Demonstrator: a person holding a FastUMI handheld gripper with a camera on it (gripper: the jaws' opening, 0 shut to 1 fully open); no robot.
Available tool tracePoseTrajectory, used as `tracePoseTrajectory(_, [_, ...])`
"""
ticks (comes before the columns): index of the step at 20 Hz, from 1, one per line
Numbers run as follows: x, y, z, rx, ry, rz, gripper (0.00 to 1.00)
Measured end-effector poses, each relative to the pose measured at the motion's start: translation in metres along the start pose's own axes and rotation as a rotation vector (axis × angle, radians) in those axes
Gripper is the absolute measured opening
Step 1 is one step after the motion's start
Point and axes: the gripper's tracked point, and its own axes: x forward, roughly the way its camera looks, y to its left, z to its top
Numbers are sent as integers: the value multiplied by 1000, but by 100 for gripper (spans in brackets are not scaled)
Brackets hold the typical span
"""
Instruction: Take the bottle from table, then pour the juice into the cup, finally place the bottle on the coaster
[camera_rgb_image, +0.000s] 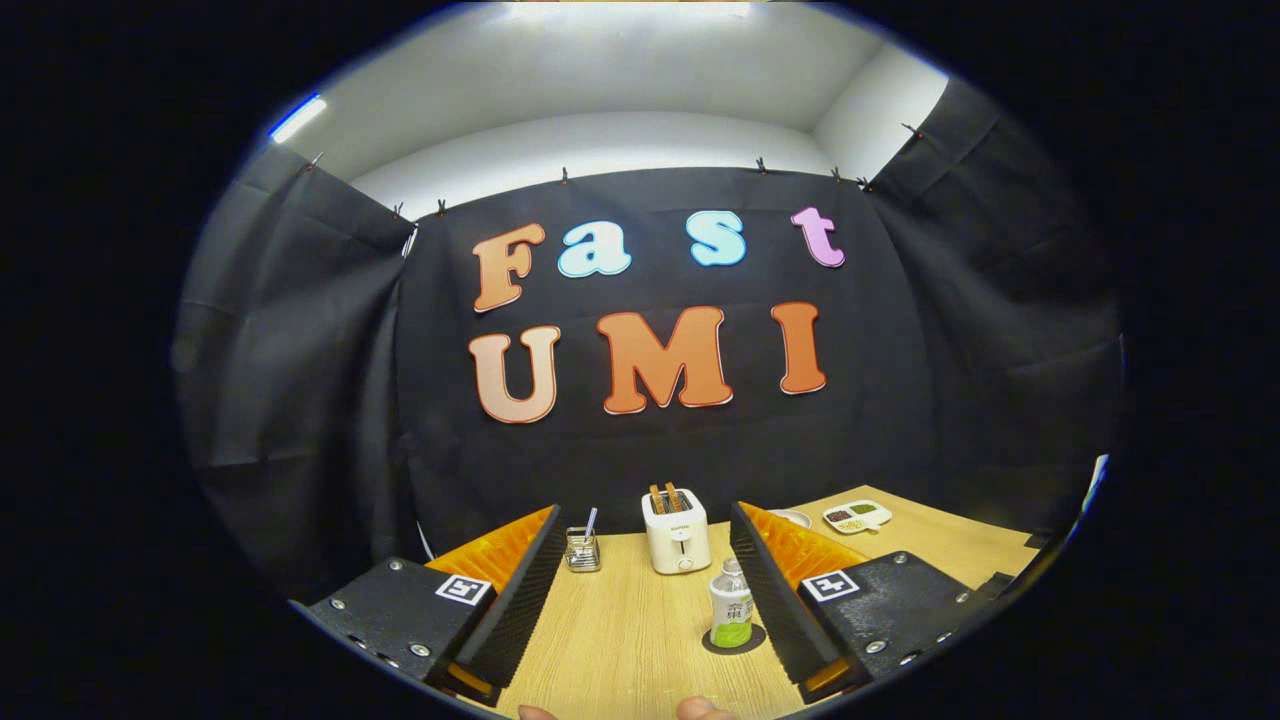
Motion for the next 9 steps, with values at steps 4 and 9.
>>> tracePoseTrajectory(4, [-13,14,23,-65,-34,19,98])
tracePoseTrajectory(9, [-21,32,17,-56,4,70,98])
